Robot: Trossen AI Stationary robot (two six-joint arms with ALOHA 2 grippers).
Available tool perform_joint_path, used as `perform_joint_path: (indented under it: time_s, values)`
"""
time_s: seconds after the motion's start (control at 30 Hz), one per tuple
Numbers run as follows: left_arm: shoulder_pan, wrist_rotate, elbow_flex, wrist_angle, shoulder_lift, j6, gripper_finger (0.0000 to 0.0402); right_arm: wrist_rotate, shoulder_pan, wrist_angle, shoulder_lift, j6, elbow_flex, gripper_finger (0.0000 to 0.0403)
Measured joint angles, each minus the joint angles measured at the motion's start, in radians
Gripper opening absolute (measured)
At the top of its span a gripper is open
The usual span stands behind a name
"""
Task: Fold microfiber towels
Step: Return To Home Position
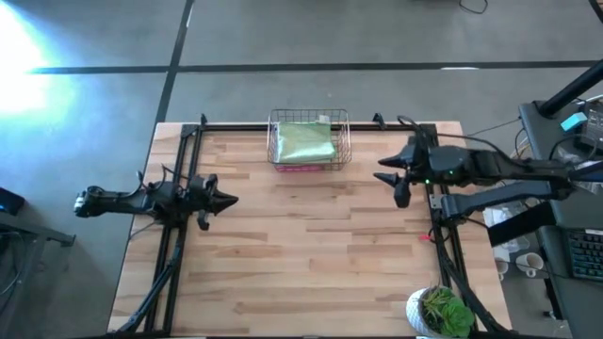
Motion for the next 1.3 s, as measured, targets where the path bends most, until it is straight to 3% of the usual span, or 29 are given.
perform_joint_path:
  time_s: [0.2, 0.37, 0.9, 1.03, 1.3]
  values:
    - [0.0, 0.0, -0.001, 0.004, 0.022, -0.002, 0.0, 0.017, 0.0, 0.207, -0.195, 0.06, -0.283, 0.0178]
    - [0.0, -0.001, -0.002, 0.007, 0.025, 0.0, 0.0, 0.018, 0.0, 0.247, -0.337, 0.103, -0.43, 0.0178]
    - [0.0, -0.002, -0.003, 0.009, 0.069, 0.0, 0.0, 0.044, 0.0, 0.253, -0.723, 0.149, -0.634, 0.0178]
    - [0.0, -0.002, -0.004, 0.011, 0.094, 0.0, 0.0, 0.044, 0.0, 0.244, -0.727, 0.163, -0.699, 0.0178]
    - [0.0, -0.005, -0.005, 0.024, 0.13, 0.011, 0.0, 0.044, 0.0, 0.446, -0.724, 0.191, -0.888, 0.0178]
